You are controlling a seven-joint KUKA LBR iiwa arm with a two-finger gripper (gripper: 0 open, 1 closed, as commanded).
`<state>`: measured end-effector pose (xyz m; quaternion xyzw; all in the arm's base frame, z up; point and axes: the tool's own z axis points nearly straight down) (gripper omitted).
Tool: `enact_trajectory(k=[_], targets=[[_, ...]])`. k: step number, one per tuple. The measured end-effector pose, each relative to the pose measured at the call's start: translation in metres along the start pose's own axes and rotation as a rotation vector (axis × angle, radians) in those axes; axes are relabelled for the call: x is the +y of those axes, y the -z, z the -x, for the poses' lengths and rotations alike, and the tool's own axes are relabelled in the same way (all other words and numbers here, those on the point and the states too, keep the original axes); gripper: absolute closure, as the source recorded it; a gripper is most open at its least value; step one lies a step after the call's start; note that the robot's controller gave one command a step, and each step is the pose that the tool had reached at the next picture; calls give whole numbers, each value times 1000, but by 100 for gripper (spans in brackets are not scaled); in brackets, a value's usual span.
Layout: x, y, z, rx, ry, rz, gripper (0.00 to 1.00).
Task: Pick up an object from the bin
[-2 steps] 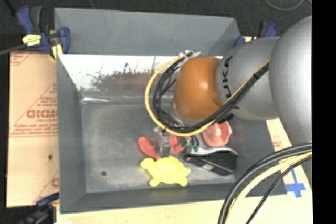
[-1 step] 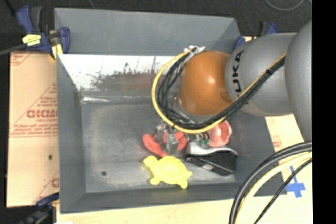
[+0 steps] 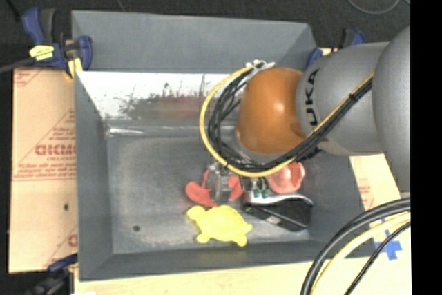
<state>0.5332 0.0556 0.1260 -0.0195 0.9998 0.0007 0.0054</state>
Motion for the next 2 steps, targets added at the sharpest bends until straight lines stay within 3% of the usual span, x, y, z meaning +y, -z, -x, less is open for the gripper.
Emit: enact_trajectory(k=[1, 2], targets=[[0, 14, 9, -5, 18, -2, 100], [-10, 119, -2, -3, 16, 0, 100]])
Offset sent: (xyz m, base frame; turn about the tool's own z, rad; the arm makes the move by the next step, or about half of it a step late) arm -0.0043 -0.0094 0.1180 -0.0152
